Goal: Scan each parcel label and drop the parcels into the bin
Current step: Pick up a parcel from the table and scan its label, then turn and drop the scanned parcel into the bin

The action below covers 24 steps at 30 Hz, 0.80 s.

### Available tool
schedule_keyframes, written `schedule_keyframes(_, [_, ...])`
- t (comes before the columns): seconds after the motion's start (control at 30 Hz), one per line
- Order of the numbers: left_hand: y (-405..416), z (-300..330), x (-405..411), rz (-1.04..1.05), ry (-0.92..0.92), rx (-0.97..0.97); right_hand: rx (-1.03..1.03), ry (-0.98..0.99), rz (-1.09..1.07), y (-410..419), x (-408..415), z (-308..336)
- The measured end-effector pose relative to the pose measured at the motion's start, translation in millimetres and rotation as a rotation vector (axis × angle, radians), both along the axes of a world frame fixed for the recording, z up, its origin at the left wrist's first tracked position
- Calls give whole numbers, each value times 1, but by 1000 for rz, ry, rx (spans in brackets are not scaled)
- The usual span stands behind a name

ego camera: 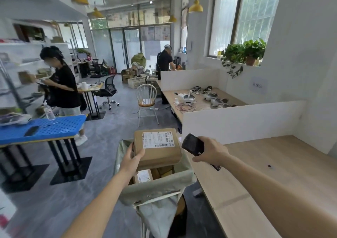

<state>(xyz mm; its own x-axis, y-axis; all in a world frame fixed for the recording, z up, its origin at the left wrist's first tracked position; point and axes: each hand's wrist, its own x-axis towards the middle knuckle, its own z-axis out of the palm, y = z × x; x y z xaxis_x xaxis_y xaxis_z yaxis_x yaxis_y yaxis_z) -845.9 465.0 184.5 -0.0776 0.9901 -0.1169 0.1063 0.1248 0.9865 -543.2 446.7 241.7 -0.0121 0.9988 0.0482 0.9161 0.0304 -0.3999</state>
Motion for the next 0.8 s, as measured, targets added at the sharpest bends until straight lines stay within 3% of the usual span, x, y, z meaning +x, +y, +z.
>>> schedule_keyframes(0.4, [184, -81, 22, 31, 71, -218, -164, 33, 60, 219, 18, -82])
schedule_keyframes(0.8, [263, -195, 40, 5, 35, -478, -347, 5, 6, 308, 27, -186])
